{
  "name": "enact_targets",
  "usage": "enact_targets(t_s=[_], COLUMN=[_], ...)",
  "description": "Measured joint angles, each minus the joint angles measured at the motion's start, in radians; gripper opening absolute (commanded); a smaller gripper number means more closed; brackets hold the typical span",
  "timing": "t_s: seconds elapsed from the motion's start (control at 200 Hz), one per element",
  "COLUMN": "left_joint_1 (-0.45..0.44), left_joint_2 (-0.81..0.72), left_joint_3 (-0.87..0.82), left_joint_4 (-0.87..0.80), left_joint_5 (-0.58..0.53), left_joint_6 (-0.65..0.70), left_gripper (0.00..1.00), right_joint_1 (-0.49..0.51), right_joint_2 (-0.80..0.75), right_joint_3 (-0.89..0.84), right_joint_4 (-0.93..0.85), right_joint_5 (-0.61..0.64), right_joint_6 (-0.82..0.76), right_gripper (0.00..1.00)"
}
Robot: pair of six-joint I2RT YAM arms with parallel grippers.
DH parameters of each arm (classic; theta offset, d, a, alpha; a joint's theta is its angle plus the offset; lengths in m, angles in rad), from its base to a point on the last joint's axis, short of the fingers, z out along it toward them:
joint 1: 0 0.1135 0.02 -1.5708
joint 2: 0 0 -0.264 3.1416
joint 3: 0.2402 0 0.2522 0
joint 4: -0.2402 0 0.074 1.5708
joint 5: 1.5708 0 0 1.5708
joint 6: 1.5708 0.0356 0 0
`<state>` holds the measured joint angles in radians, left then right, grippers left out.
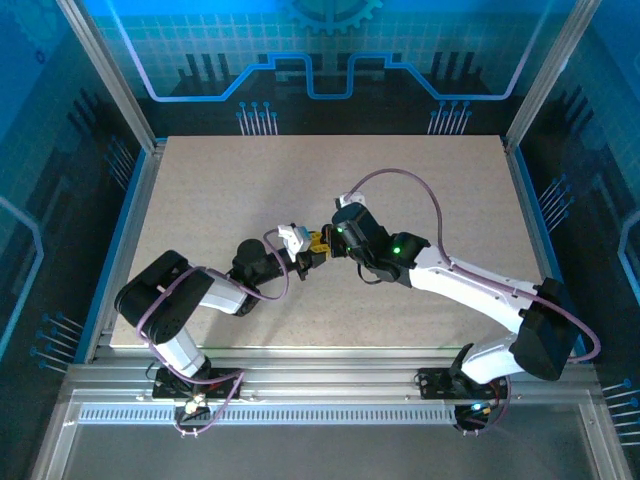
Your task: Insert wireless bluetooth earbuds into charging case
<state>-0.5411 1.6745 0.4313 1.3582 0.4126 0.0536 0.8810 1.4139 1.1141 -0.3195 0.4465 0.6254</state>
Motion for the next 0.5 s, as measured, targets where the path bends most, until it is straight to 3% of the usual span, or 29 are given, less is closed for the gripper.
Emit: enact_targets(t_s=[0.5], left_joint_1=[-0.004], left_joint_2=[-0.003], left_joint_3=[0.000], left_joint_4=[0.001], left_joint_5=[-0.001], left_joint_6=[0.000], left_gripper=[0.16], right_joint_1=[0.015], right_joint_2=[-0.007], right_joint_3=[0.000], right_joint_4=[0.001], right_joint_5=[0.043], right_joint_6=[-0.109], right_gripper=[0.18])
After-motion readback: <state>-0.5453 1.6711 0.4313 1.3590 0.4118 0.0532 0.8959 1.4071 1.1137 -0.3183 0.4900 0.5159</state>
